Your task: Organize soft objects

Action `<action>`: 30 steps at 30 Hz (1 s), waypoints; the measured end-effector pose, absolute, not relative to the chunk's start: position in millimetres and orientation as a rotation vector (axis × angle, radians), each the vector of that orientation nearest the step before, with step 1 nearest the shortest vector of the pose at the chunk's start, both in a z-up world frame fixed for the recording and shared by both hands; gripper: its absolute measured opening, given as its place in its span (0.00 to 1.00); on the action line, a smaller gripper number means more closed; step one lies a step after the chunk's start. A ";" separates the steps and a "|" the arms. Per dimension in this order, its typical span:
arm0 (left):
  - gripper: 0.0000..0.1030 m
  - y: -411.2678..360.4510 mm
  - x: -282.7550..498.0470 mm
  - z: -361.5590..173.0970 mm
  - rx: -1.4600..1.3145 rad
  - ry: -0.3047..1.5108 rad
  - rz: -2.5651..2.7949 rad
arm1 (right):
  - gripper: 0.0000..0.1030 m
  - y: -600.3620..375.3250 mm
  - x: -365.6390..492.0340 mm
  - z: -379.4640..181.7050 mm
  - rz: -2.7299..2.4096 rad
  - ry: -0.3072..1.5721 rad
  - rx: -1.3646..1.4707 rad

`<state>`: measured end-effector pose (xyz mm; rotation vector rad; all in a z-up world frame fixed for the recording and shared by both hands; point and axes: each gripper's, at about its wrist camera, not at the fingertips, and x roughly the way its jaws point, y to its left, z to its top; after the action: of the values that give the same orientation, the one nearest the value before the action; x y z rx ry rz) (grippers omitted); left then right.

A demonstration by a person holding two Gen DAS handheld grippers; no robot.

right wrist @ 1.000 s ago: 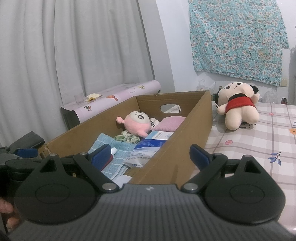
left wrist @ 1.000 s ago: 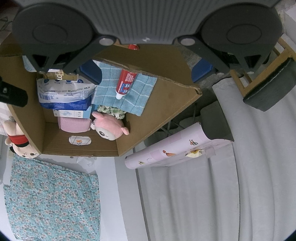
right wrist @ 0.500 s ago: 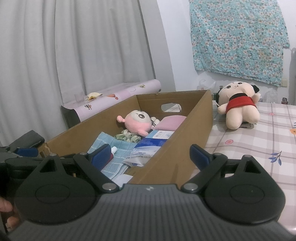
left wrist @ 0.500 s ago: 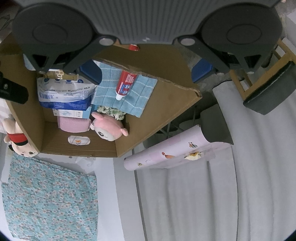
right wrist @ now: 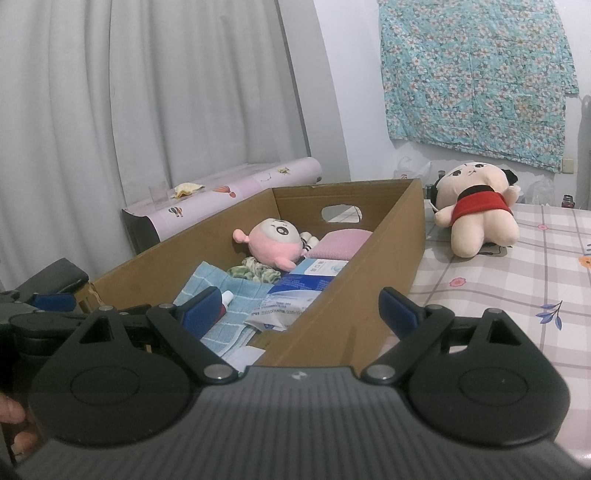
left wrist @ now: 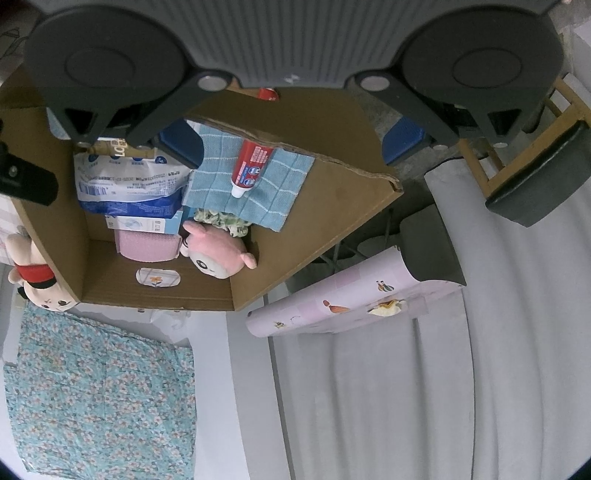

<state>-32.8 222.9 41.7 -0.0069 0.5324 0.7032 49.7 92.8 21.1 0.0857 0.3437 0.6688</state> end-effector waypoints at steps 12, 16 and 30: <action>1.00 221.8 -32.4 42.6 -0.001 0.528 0.705 | 0.90 92.6 49.2 20.5 0.670 0.344 0.085; 1.00 221.7 -32.6 43.2 -0.002 0.529 0.703 | 0.90 92.6 49.0 20.6 0.669 0.344 0.085; 1.00 221.5 -32.6 43.0 0.001 0.527 0.705 | 0.90 93.2 49.6 21.2 0.669 0.344 0.085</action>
<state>-32.6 221.5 43.0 0.0014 0.5272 0.7048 49.6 93.2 21.2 0.0846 0.3443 0.6688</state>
